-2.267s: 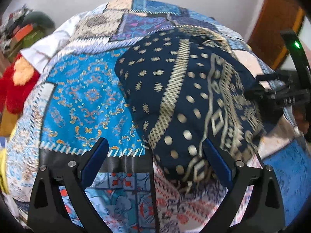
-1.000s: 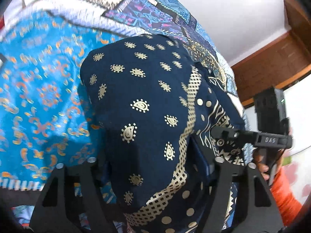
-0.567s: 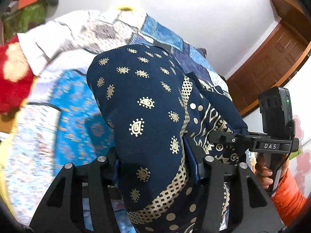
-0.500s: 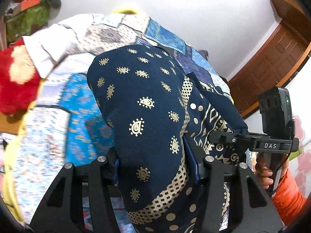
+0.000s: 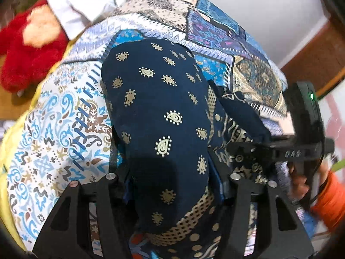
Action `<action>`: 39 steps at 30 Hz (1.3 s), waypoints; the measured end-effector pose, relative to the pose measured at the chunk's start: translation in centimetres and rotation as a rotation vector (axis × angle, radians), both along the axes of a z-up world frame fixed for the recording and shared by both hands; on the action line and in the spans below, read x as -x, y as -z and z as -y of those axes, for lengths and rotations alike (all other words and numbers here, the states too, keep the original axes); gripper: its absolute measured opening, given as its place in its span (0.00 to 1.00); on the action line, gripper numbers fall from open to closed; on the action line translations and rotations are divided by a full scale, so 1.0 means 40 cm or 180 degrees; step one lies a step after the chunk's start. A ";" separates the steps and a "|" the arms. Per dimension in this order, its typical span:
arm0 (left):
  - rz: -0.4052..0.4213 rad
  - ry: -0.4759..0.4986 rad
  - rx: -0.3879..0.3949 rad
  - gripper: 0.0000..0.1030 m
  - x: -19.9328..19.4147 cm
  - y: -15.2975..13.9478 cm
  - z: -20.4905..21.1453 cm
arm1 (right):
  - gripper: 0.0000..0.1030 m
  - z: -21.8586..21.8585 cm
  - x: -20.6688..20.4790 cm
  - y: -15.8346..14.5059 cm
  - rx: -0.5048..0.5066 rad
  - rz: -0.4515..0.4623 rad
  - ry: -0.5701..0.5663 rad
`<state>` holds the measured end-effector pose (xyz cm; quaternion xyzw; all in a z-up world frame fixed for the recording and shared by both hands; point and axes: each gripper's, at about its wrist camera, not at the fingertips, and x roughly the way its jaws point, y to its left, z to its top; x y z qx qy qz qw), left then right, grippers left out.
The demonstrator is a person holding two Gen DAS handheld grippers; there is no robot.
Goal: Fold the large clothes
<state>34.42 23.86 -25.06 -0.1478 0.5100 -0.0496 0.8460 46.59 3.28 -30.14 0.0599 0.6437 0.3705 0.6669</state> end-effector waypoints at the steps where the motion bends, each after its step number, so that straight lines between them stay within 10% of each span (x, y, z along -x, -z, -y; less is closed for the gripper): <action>1: 0.0024 0.0006 -0.0161 0.70 0.005 -0.004 0.011 | 0.33 0.005 -0.004 0.006 0.0008 -0.0021 -0.0037; 8: 0.0205 0.0004 -0.0832 0.77 0.047 -0.093 0.055 | 0.38 0.073 0.021 -0.125 0.0267 0.0565 -0.0252; 11: 0.0337 0.0009 -0.0902 0.95 0.091 -0.131 0.080 | 0.42 0.071 0.073 -0.204 0.0247 0.0932 -0.0384; 15: 0.0284 0.0129 -0.0975 1.00 0.133 -0.103 0.127 | 0.90 0.046 0.167 -0.252 0.0053 0.1221 -0.0561; 19: 0.0044 0.0108 -0.1247 1.00 0.160 -0.013 0.143 | 0.91 -0.002 0.242 -0.230 0.0256 0.1435 -0.0818; 25: -0.0079 -0.0065 -0.0997 1.00 0.182 0.043 0.071 | 0.91 0.015 0.206 -0.070 0.0977 0.1173 -0.0895; 39: 0.0174 -0.0441 -0.1124 0.99 0.310 -0.149 0.040 | 0.90 0.222 0.278 -0.287 0.0510 0.1269 -0.0261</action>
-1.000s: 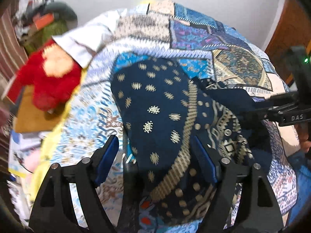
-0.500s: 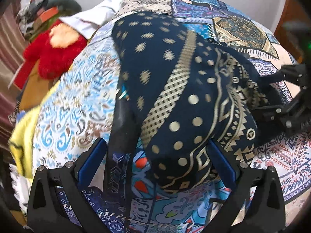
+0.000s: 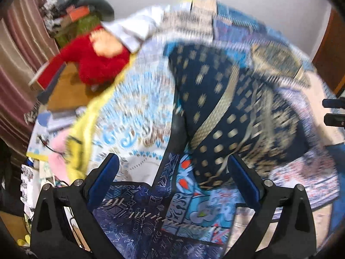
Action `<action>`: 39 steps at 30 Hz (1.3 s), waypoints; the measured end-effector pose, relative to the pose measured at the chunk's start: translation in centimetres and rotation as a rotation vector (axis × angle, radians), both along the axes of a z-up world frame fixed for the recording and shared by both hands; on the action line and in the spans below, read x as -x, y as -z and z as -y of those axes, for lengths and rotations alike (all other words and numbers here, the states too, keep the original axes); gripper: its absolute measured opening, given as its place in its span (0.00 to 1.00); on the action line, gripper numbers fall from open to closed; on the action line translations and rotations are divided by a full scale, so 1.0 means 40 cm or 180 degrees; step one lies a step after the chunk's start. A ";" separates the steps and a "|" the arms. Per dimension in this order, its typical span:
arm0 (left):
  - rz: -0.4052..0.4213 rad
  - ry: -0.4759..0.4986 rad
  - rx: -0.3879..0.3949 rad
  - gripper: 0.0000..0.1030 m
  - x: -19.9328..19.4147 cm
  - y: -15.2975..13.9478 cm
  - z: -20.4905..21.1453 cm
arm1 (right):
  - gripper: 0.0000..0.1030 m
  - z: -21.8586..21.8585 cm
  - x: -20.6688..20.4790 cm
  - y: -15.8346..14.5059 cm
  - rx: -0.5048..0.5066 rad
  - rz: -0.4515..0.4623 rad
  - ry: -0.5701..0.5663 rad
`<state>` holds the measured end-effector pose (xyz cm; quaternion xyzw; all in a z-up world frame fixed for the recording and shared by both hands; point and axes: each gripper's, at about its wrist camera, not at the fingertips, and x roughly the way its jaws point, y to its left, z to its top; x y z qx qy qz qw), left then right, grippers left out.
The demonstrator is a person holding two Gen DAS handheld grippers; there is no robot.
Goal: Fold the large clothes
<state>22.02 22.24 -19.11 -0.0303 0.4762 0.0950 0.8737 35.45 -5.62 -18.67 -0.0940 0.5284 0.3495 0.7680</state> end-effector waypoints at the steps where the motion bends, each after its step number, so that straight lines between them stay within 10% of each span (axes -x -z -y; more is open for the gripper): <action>1: 0.0130 0.0017 -0.0022 0.99 0.017 -0.041 0.014 | 0.90 0.012 0.018 -0.045 -0.0141 0.0080 0.0047; 11: 0.1682 0.0242 0.0010 0.99 0.202 -0.448 0.202 | 0.90 0.071 0.236 -0.422 -0.1199 0.1200 0.0250; 20: 0.2618 0.0239 -0.0127 0.99 0.407 -0.593 0.333 | 0.90 0.175 0.518 -0.622 -0.1857 0.2106 0.0427; 39: 0.2502 -0.0055 -0.0230 1.00 0.468 -0.550 0.370 | 1.00 0.181 0.648 -0.574 -0.1432 0.2407 0.0801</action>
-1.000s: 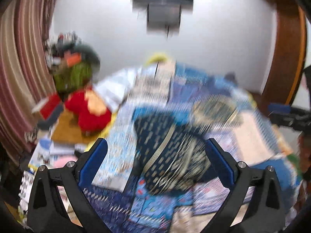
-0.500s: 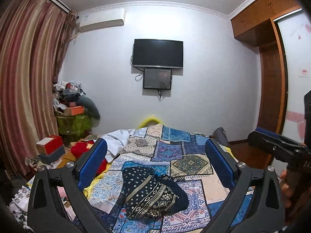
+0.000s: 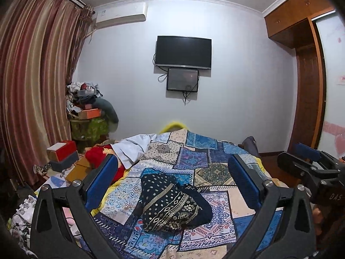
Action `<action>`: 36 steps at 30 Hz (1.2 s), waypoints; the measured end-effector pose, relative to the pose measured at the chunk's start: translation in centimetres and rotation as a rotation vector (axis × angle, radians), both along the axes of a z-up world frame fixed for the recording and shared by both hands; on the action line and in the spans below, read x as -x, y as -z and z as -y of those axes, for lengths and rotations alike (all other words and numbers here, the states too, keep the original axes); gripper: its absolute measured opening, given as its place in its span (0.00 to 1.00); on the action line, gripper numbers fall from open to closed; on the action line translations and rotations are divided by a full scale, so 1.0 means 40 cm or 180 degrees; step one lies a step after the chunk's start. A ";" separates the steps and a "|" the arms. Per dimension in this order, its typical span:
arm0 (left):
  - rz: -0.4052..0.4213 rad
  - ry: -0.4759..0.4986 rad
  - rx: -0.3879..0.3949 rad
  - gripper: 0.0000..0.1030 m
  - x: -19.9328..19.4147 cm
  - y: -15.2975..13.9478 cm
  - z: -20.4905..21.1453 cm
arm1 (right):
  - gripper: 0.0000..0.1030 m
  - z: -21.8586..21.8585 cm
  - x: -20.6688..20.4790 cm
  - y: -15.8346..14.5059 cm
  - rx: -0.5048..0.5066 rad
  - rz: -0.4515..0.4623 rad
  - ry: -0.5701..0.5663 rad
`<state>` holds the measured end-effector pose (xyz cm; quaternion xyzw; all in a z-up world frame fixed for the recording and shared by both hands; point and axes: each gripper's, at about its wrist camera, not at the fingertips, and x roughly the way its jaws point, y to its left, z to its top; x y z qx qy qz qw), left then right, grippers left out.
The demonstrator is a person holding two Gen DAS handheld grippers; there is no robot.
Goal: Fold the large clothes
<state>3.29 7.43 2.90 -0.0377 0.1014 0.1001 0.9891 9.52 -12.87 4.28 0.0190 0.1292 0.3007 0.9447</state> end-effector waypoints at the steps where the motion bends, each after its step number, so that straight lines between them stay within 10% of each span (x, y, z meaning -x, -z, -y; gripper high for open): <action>1: -0.0001 0.0004 -0.0001 1.00 0.000 0.001 0.000 | 1.00 0.000 -0.002 0.002 -0.0006 -0.0011 -0.0006; 36: -0.0089 0.0006 -0.0078 1.00 -0.018 0.032 -0.017 | 1.00 -0.024 -0.046 0.039 0.0101 -0.0179 -0.0039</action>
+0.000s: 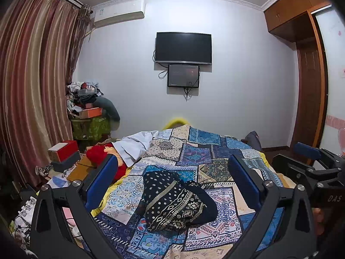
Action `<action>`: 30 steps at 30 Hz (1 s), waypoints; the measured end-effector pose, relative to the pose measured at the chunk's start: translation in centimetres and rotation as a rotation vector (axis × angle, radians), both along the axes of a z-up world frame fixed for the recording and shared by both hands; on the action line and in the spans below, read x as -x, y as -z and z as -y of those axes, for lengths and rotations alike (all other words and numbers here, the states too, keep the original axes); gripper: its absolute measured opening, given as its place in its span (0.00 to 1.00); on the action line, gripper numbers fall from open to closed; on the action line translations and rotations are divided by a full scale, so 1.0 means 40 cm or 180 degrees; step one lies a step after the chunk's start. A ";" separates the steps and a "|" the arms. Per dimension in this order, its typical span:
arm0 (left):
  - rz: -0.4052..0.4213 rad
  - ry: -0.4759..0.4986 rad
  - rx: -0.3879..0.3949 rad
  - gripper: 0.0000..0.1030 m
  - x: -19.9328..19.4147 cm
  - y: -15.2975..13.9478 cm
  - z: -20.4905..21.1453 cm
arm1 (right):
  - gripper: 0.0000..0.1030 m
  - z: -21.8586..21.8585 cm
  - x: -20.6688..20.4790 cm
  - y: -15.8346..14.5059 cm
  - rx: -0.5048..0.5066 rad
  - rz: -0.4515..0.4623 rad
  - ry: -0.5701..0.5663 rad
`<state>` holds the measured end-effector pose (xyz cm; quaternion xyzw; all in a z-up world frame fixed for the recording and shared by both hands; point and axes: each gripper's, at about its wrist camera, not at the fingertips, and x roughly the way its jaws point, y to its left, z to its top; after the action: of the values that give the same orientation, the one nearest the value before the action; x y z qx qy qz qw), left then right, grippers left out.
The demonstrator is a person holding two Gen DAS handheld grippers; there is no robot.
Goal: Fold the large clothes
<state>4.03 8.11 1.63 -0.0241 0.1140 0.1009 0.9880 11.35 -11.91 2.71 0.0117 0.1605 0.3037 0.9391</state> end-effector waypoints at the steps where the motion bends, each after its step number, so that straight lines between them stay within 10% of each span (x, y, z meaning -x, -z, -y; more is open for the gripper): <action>1: 0.0001 0.0005 0.0005 1.00 0.000 0.000 -0.001 | 1.00 0.000 0.002 0.000 0.0001 0.0002 0.0000; 30: 0.0003 0.0185 0.0064 1.00 -0.008 0.005 0.027 | 1.00 0.031 -0.004 -0.013 -0.0080 0.0118 0.0181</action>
<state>4.36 7.03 1.43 -0.0307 0.1152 0.0710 0.9903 11.49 -13.13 3.22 0.0225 0.1388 0.2791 0.9499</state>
